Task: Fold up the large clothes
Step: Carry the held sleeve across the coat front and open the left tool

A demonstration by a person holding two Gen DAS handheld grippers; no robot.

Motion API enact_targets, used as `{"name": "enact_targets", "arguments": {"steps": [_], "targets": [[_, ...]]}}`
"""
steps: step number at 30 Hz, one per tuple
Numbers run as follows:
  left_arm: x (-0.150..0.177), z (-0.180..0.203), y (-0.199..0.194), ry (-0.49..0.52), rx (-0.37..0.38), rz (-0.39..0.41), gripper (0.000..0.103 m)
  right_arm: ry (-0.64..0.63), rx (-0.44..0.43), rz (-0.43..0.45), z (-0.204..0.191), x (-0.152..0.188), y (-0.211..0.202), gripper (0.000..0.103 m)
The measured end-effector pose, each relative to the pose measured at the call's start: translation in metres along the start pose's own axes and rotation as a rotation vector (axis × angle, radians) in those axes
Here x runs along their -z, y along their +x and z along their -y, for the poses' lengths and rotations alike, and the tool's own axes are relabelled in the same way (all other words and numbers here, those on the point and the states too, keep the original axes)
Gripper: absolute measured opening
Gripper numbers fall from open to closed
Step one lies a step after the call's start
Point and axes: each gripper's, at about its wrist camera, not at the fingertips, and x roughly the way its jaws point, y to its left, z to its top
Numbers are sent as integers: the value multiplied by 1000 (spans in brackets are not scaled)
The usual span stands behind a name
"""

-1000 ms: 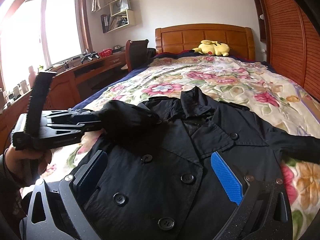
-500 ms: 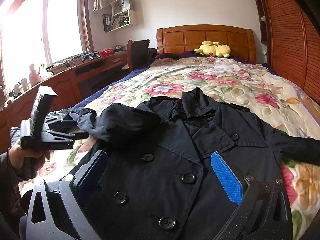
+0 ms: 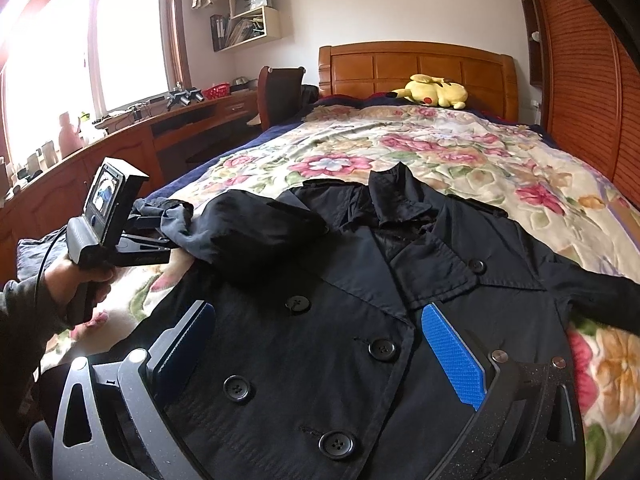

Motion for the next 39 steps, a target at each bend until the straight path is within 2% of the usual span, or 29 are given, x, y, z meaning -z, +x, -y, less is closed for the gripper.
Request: {"name": "enact_targets", "arguments": {"steps": [1,3,6,10,13,20,30,37,39], "targets": [[0,0,0,5,0,-3,42,0,-1,0,0,0,0,103],[0,0,-3,-4,15,-4,17,0,-1,1,0,0,-1,103],[-4,1,-15,-25,26,25,6,3,-6,8,0,0,-3,103],[-16,9,-40,-30,43,77,3,7,-11,22,1,-1,-9,103],[-27,22,-60,4,58,124,1,11,-10,34,2,-1,-13,103],[-39,40,-80,13,100,143,1,23,1,58,10,2,-25,103],[-58,106,-118,55,235,203,1,52,27,87,27,1,-35,103],[-52,150,-124,84,332,228,1,52,65,106,28,1,-45,103],[-49,156,-124,79,333,220,1,52,72,110,27,2,-47,103]]}}
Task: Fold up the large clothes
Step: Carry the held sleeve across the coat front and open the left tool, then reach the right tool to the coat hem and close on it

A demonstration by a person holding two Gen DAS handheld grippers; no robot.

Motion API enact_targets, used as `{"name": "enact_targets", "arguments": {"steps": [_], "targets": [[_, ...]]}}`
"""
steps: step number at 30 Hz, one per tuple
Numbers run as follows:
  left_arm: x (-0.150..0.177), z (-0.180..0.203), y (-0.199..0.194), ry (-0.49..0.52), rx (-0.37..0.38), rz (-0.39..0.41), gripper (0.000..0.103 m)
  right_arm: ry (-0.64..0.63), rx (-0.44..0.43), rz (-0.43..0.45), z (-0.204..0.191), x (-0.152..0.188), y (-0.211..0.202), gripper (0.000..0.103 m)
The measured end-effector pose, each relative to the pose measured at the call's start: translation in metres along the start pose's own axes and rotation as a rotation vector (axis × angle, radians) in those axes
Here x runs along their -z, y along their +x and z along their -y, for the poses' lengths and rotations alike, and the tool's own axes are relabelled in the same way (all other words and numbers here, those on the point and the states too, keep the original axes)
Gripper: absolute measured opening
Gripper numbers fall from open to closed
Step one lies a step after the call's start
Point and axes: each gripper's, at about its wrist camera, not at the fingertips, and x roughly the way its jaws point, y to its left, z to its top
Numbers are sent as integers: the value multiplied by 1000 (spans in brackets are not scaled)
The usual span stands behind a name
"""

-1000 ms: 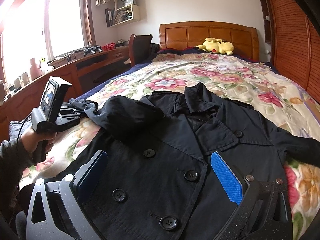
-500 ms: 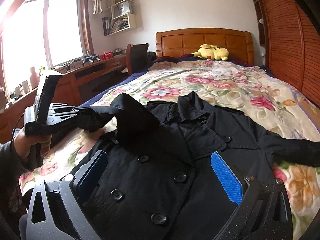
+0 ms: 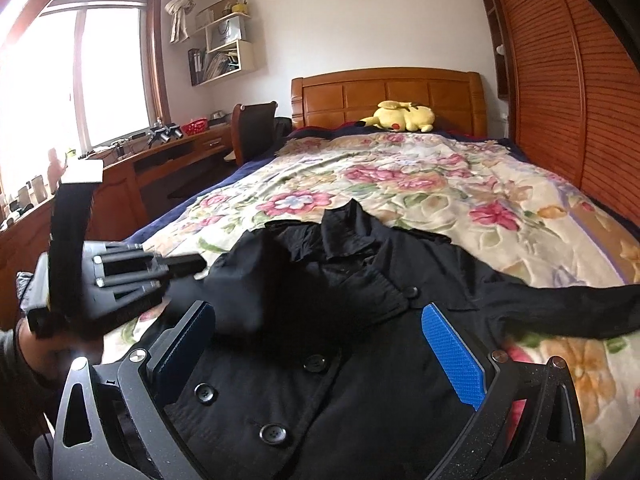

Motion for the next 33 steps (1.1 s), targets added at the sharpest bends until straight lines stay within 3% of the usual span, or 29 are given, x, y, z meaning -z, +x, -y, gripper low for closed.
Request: {"name": "enact_targets", "arguments": {"steps": [5,7,10,12,14,24,33], "targets": [[12,1,-9,-39,5,-4,2,5,6,-6,-1,3,2,103],[18,-2,-19,-50,-12,8,11,7,-3,-11,-4,3,4,103],[27,-9,-34,-65,-42,36,36,9,-20,-22,-6,1,9,103],[35,-17,-43,-93,-45,44,60,8,-30,-29,-8,1,13,103],[46,-27,-55,-130,-60,51,78,4,-37,-36,-9,1,15,103],[99,-89,-111,-292,-156,124,82,-71,-30,-29,-40,2,29,101],[117,-117,-120,-289,-186,110,82,-146,-97,-55,-69,4,35,91]]}}
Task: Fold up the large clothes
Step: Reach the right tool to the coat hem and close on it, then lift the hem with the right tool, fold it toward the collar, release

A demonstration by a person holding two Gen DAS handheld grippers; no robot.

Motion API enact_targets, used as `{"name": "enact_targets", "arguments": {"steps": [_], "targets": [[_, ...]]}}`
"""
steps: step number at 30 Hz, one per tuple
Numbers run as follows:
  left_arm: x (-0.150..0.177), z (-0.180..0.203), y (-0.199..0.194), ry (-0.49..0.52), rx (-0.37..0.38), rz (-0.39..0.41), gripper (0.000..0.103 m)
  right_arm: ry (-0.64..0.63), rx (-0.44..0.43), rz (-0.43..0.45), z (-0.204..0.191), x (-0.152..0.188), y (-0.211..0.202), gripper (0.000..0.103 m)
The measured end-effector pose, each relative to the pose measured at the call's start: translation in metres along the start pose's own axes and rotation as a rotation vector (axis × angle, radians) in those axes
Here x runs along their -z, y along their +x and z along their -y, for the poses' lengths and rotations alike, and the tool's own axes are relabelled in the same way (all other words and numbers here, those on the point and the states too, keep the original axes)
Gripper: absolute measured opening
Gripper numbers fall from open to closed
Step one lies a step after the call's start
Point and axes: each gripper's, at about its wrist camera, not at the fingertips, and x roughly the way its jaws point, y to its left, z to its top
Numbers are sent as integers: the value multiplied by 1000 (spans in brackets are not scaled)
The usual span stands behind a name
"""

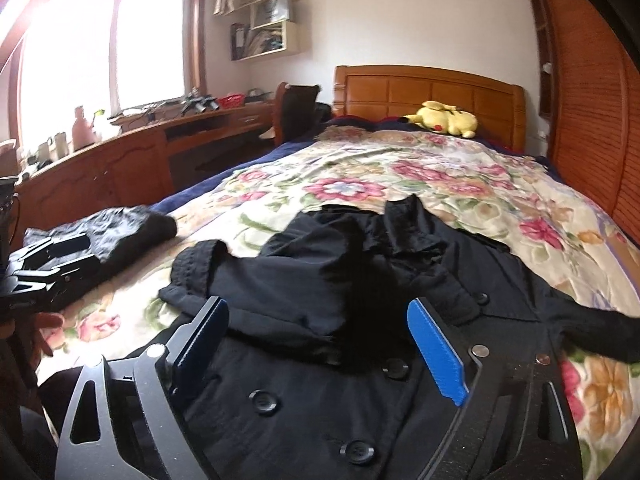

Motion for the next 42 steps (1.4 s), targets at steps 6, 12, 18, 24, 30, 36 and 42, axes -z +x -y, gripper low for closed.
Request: {"name": "enact_targets", "arguments": {"steps": [6,12,18,24,30,36,42], "targets": [[7,-23,-3,5,-22,-3,82,-113,-16,-66,-22,-18,29,89],[11,-41,-3,-12,-32,-12,82,-213,-72,-171,-44,-25,81,85],[12,-43,-4,-17,-32,-1,82,-282,-141,-298,-59,-17,134,82],[16,-48,2,-31,-36,1,82,-323,-166,-378,-67,-15,165,76],[11,-49,6,-58,-11,0,82,-366,-153,-395,-70,-8,176,76],[12,-44,8,-46,-15,1,82,-369,-167,-380,-73,-8,176,57],[12,-43,10,-44,-17,-5,82,-380,-164,-335,-77,-8,169,13]]}}
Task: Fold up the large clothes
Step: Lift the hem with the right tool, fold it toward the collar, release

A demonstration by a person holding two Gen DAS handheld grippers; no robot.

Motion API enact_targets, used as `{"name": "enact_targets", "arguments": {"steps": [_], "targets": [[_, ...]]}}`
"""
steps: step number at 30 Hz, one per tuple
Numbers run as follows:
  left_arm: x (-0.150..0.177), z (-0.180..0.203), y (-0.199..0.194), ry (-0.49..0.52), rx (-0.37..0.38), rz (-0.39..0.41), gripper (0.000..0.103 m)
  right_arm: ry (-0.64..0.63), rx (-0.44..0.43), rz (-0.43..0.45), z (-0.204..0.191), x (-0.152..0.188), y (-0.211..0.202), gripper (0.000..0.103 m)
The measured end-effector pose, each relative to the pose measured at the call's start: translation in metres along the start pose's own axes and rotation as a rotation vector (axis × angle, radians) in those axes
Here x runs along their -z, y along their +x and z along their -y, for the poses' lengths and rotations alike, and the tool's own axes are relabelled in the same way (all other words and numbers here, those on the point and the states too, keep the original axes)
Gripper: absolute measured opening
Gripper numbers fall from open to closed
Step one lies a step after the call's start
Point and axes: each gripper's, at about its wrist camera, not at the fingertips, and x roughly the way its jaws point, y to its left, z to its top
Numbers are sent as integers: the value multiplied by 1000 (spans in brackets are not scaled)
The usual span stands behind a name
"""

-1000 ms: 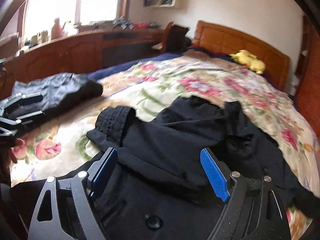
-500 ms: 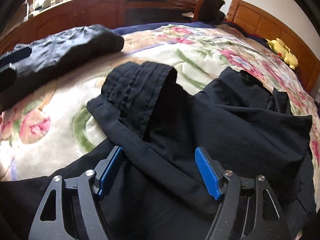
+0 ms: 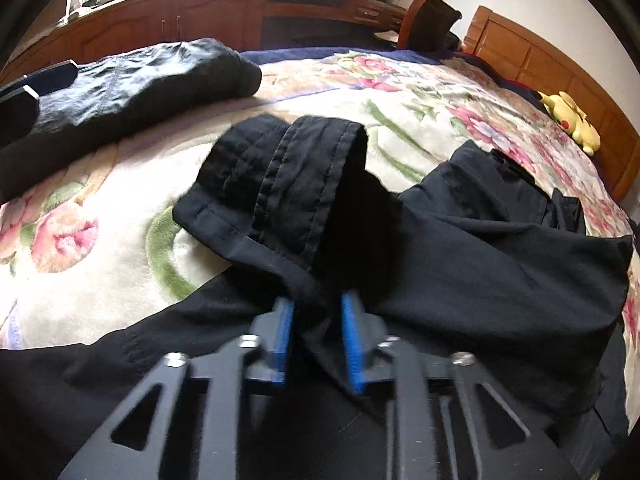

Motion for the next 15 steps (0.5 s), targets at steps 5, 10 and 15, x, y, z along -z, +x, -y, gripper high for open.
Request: {"name": "enact_targets", "arguments": {"steps": [5,10,15], "targets": [[2,0,-1,3,0,-1,82,83,25,90,15,-2,-28,6],[3,0,-2,2,3,0,82,162,87,182,32,0,-64,5],[3,5,-5,5,18,6,82,220,171,245,44,14,-105,6]]}}
